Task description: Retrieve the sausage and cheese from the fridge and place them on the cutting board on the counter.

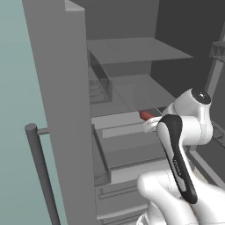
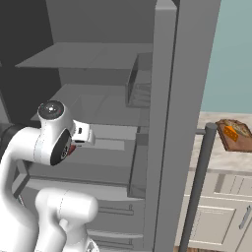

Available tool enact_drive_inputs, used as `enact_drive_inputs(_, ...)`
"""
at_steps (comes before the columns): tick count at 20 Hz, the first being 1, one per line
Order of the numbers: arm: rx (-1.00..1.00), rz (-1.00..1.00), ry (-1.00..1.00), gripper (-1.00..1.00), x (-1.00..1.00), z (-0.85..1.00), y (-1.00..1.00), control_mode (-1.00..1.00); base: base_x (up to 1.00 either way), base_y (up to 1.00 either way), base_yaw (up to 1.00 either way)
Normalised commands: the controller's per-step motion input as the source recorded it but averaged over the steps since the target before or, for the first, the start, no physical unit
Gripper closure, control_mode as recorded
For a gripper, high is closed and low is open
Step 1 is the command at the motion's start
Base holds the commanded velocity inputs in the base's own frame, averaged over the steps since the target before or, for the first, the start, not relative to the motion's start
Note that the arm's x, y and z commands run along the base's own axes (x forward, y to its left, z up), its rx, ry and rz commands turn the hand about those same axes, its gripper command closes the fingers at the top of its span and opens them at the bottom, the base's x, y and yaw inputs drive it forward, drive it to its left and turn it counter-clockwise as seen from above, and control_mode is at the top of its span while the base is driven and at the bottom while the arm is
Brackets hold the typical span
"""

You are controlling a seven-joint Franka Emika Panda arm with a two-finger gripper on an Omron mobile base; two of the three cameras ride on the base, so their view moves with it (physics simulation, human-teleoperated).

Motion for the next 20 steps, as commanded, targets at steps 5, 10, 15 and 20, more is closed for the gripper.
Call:
enact_drive_inputs(5, 0.0, 0.0, 0.0, 1.0, 0.0, 0.0, 0.0, 1.0, -0.89, -0.13, 0.0)
enact_drive_inputs(10, 0.0, 0.0, 0.0, 1.0, 0.0, 0.0, 0.0, 1.0, -1.0, 0.0, 0.0)
enact_drive_inputs(15, 0.0, 0.0, 0.0, 1.0, 0.0, 0.0, 0.0, 1.0, -1.0, 0.0, 0.0)
enact_drive_inputs(20, 0.0, 0.0, 0.0, 1.0, 0.0, 0.0, 0.0, 1.0, -0.58, -0.01, -0.18)
